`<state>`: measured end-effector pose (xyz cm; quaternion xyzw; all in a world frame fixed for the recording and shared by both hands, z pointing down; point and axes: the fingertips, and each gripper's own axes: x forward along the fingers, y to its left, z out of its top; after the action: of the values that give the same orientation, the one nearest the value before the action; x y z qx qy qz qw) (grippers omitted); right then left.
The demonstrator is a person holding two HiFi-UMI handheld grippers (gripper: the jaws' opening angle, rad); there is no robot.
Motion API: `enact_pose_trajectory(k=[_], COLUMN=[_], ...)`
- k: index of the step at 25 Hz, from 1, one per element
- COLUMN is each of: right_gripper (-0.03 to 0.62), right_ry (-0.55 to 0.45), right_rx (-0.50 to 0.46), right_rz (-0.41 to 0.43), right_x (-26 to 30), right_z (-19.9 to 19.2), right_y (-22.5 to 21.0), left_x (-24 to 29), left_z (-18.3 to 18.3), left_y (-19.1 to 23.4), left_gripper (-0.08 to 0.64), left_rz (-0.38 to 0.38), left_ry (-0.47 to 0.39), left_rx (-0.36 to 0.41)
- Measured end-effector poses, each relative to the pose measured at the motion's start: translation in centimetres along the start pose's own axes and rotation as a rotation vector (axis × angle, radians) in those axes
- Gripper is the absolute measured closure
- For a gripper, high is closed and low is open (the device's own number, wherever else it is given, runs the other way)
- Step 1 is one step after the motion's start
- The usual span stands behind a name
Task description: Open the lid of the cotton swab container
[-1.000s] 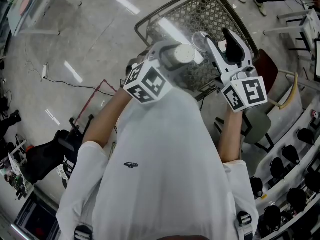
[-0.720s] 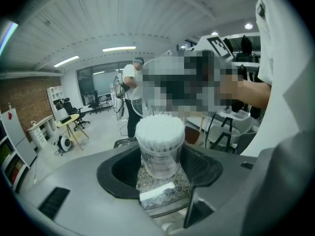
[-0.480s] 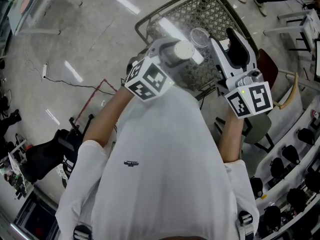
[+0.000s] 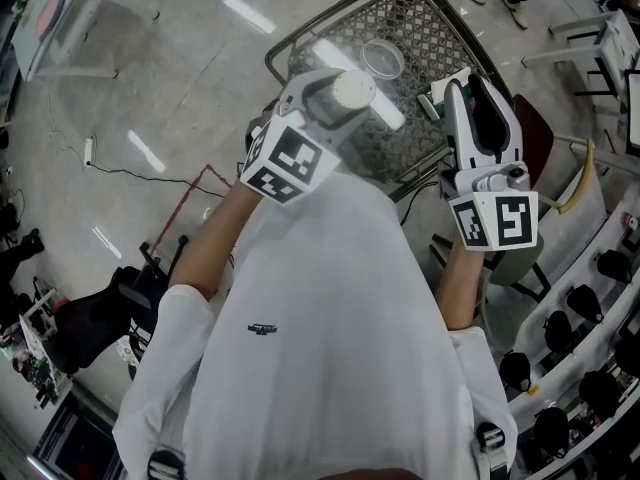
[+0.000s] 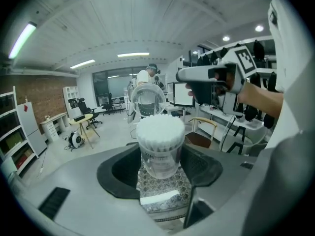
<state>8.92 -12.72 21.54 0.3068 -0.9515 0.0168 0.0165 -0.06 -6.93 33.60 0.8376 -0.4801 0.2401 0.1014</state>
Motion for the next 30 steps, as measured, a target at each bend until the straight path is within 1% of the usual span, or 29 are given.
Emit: enact_pose_trajectory(k=[4, 9, 15, 19, 24, 30], right_gripper=[0.526, 0.543, 0.545, 0.546, 0.563, 0.591], right_ry=[0.046, 0.089, 0.117, 0.130, 0.150, 0.170], right_rx=[-0.054, -0.034, -0.003, -0.004, -0.006, 0.000], right_rz=[-0.080, -0.127, -0.143, -0.147, -0.156, -0.165], right_x=[-0.9, -1.8, -2.4, -2.4, -2.6, -2.9], right_z=[-2.0, -4.2, -6.2, -6.9, -7.7, -8.2], right_y=[-0.5, -0.2, 0.6, 1.1, 1.4, 1.6], left_x=[-0.4, -1.2, -1.8, -2.3, -2.9, -3.4], left_z=[0.2, 0.5, 0.2, 0.0, 0.0, 0.2], left_y=[1.0, 1.9, 2.2, 2.5, 2.7, 2.7], left_gripper=[0.316, 0.316, 0.316, 0.316, 0.316, 0.316], left_rz=[0.050, 0.086, 0.103, 0.118, 0.142, 0.157], left_ry=[-0.020, -0.046, -0.049, -0.056, -0.078, -0.098], left_rx=[-0.052, -0.092, -0.100, -0.115, -0.145, -0.155])
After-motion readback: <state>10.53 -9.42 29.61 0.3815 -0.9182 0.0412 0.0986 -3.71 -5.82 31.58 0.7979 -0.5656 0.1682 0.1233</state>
